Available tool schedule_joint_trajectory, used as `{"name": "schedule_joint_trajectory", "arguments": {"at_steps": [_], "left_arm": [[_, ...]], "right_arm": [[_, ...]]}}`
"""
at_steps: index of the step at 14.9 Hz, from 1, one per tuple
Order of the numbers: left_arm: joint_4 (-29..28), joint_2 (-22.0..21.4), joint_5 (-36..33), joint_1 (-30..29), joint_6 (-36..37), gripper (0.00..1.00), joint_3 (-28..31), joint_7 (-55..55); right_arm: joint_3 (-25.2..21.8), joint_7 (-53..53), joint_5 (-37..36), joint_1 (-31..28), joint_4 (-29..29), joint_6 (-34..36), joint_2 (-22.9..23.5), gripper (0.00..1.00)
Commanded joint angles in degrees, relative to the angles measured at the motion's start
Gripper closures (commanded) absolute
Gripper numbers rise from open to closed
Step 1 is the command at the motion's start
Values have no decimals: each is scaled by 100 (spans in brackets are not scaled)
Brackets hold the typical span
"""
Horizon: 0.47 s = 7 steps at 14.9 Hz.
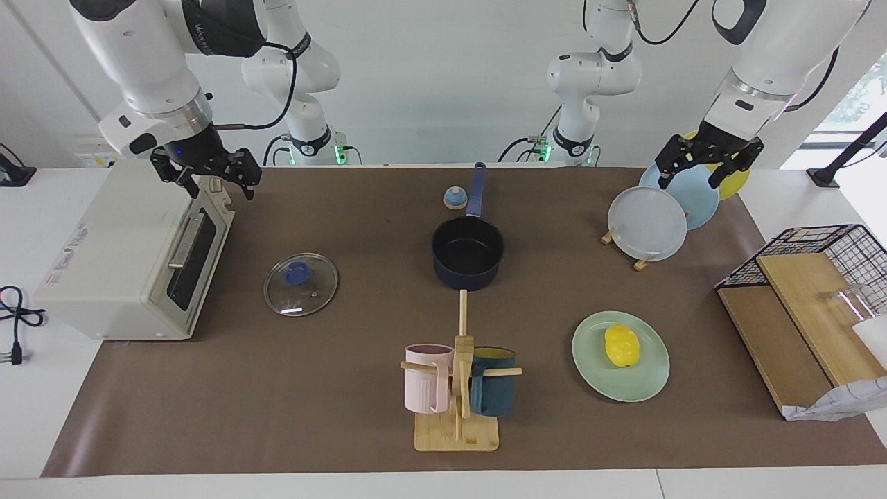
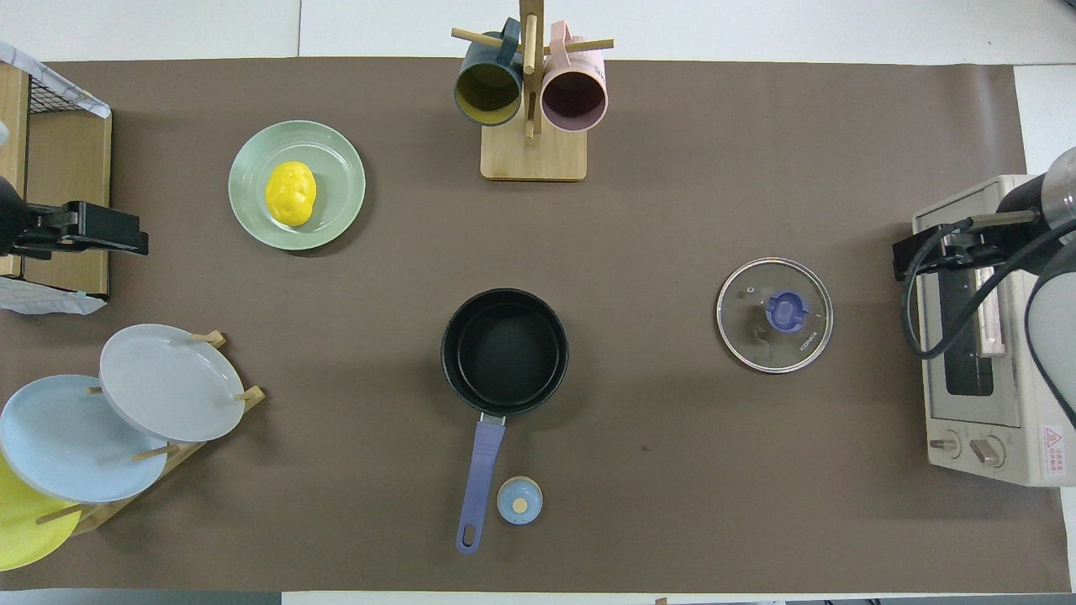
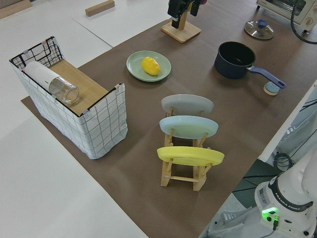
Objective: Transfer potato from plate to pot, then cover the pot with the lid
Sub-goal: 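Move the left gripper toward the green plate while the right gripper reaches the lid, then grasp the yellow potato with the left gripper while the right gripper grasps the lid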
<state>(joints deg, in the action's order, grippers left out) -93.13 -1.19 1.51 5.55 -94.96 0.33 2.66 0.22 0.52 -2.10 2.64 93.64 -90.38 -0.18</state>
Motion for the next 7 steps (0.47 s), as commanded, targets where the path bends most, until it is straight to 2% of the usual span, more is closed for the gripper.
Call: {"name": "schedule_joint_trajectory", "arguments": {"at_steps": [1,3,5,7], "left_arm": [[529,835,296,43,-128,0,37,112],[1468,1924,481,52,-57,0,37,112],[2191,2830,491,43,-276,0,46,112],[2370,3368,491,34,-767,0,54,112]], "right_arm": [[13,-297,201,96,1153,-1118,-491,0],[13,-412,201,298,1568,-1551,-431,0],[13,-447,210,307,1736,-1903,-125,0],[13,-902,219,377,1972,-2507,218,0]]}}
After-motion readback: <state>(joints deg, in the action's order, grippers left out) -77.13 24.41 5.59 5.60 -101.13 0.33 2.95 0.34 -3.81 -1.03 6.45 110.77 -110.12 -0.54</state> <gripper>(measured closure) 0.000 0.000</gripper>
